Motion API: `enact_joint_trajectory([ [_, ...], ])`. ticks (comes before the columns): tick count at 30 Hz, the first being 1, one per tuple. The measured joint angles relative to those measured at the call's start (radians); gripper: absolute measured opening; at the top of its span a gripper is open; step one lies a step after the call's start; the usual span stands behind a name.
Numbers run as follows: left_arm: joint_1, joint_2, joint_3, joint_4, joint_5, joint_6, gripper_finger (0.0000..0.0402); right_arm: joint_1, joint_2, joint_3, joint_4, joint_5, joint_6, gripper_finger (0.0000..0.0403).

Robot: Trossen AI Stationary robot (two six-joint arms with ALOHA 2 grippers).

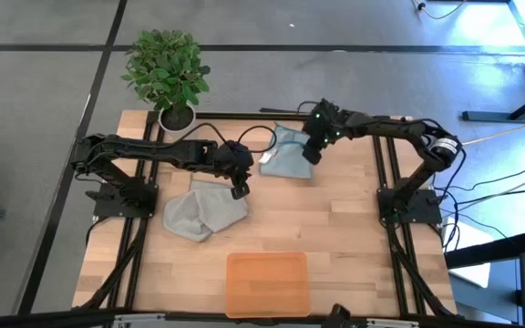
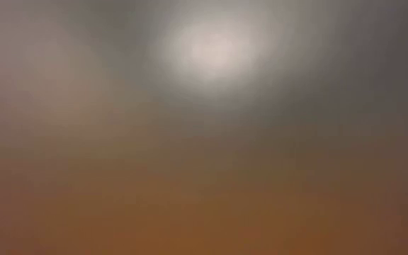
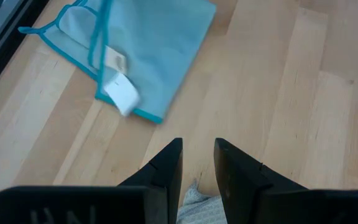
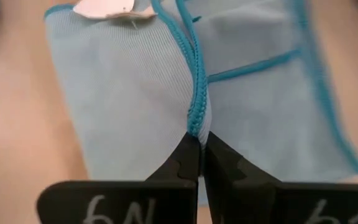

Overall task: Roll microfiber towels into tight, uniform cylinder then place into a basket
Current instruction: Fold the blue towel

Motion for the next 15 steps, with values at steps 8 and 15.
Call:
enact_joint_trajectory([
  [8,0.0,0.0,0.0,0.0,0.0,0.0,0.0085,-0.092,-0.001,0.001,0.027,0.098,0.003,0.0009],
  [15,0.0,0.0,0.0,0.0,0.0,0.0,0.0085,-0.127,-0.002,0.001,0.023,0.142,0.002,0.0009],
])
